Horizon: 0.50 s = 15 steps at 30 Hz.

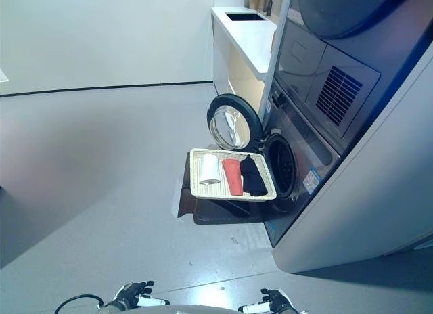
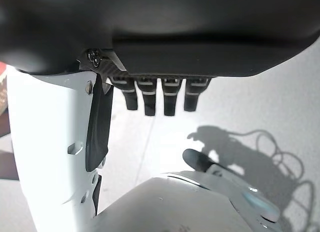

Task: Pick up the clothes and place them into the washing machine

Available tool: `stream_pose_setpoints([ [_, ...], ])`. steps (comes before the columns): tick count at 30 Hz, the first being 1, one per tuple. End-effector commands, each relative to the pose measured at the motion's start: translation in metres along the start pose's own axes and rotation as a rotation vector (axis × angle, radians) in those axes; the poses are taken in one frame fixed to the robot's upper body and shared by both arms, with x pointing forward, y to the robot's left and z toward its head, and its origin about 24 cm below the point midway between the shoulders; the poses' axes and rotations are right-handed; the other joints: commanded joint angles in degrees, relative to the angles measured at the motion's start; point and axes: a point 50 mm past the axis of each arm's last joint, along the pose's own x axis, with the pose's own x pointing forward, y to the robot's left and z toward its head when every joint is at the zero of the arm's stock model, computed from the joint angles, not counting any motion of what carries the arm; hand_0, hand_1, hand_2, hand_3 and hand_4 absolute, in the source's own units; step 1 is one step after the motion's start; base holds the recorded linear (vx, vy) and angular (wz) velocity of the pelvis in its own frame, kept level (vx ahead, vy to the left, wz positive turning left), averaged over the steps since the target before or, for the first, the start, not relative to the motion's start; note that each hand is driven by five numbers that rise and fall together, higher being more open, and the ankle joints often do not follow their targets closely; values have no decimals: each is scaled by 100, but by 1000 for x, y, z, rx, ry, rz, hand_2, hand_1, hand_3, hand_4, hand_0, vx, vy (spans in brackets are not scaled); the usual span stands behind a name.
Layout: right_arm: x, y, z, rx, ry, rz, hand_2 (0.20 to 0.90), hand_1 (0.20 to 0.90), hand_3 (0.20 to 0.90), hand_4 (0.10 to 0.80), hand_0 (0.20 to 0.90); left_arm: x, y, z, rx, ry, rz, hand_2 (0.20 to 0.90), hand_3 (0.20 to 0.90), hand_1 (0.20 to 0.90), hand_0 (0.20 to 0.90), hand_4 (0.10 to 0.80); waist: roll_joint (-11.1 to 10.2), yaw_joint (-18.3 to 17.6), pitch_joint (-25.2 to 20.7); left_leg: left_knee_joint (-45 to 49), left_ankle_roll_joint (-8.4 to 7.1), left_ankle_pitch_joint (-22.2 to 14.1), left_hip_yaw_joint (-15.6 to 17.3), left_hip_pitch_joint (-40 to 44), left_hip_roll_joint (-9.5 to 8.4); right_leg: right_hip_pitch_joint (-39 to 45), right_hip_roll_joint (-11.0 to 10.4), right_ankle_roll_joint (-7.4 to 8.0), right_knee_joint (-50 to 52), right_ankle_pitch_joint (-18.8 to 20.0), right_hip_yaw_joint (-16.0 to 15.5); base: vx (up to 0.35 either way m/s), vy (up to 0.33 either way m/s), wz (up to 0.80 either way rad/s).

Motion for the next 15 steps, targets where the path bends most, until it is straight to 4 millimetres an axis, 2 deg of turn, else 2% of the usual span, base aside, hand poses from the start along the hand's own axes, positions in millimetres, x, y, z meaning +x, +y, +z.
stream_pose_setpoints([
  [1, 2, -15, 5, -22, 14, -31, 900, 900, 900, 800, 900, 7, -7, 31, -7, -70, -15, 900, 900, 900, 900, 800, -1, -13, -3, -13, -369, -207, -265, 169, -100, -120, 84, 178, -3, 330, 32, 0, 0, 0],
  [5, 2, -14, 6, -22, 14, -29, 900, 900, 900, 800, 900, 7, -6, 28, -24, -53, -4, 900, 900, 900, 900, 800, -8, -14, -10, -13, -368, -215, -253, 183, -89, -112, 92, 176, -3, 332, 29, -1, -5, -2],
  [9, 2, -12, 4, -33, 20, -28, 900, 900, 900, 800, 900, 7, -7, 18, -33, 8, 25, 900, 900, 900, 900, 800, -15, -15, -21, -13, -370, -236, -252, 207, -90, -89, 101, 167, -3, 305, 31, 0, 0, 0],
  [15, 2, -14, 3, -31, 40, -45, 900, 900, 900, 800, 900, 7, -9, 27, 16, -37, 39, 900, 900, 900, 900, 800, -14, 1, 42, -13, -354, -261, -290, 197, -112, -78, 77, 174, -3, 288, -6, 0, 0, 0],
])
